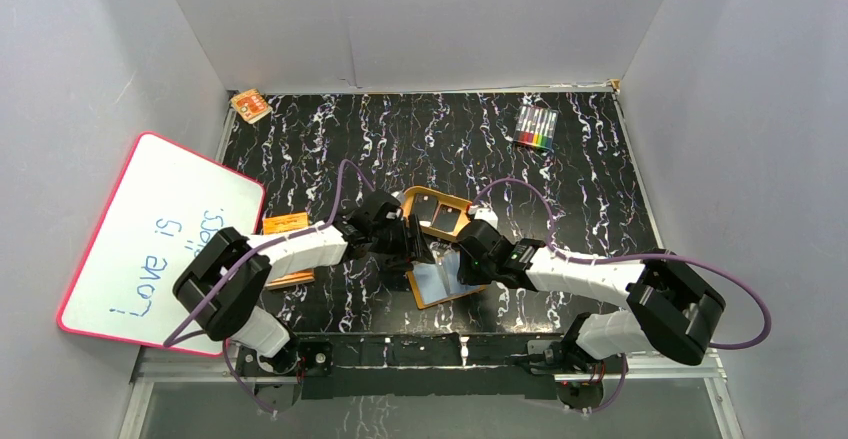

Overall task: Put the credit cards into the card holder
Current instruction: Turn over the card slot in the card holder.

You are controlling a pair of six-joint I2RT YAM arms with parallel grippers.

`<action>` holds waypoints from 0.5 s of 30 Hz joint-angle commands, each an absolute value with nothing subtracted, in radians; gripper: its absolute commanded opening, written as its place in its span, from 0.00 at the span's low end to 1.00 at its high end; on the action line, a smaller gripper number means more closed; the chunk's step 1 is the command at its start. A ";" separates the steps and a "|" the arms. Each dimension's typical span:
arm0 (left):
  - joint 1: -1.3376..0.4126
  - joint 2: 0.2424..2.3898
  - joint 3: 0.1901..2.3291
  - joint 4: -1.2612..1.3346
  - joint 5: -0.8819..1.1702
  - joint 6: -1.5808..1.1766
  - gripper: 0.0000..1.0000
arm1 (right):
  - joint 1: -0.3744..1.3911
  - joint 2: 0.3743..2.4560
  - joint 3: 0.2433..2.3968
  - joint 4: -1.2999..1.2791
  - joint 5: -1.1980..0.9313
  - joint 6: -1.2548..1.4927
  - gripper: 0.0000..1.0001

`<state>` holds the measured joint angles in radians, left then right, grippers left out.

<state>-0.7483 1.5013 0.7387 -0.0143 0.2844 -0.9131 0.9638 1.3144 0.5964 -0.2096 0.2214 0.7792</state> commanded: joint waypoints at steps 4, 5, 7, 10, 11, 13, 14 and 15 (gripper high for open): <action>-0.748 1.539 0.749 -0.020 0.300 -0.914 0.59 | 0.961 1.310 0.568 -0.238 0.213 0.784 0.27; -0.748 1.545 0.749 -0.019 0.303 -0.914 0.59 | 0.961 1.310 0.567 -0.237 0.213 0.784 0.26; -0.747 1.553 0.749 -0.011 0.310 -0.915 0.59 | 0.961 1.311 0.567 -0.233 0.211 0.784 0.26; -0.748 1.560 0.750 -0.006 0.319 -0.916 0.59 | 0.961 1.313 0.567 -0.230 0.209 0.784 0.26; -0.747 1.561 0.750 -0.005 0.321 -0.917 0.59 | 0.961 1.314 0.568 -0.229 0.207 0.784 0.26; -0.748 1.566 0.753 0.019 0.328 -0.918 0.59 | 0.961 1.317 0.566 -0.224 0.203 0.783 0.26; -0.748 1.572 0.754 0.027 0.333 -0.917 0.59 | 0.961 1.319 0.567 -0.222 0.201 0.785 0.26; -0.748 1.573 0.756 0.032 0.336 -0.918 0.59 | 0.961 1.322 0.566 -0.219 0.198 0.785 0.26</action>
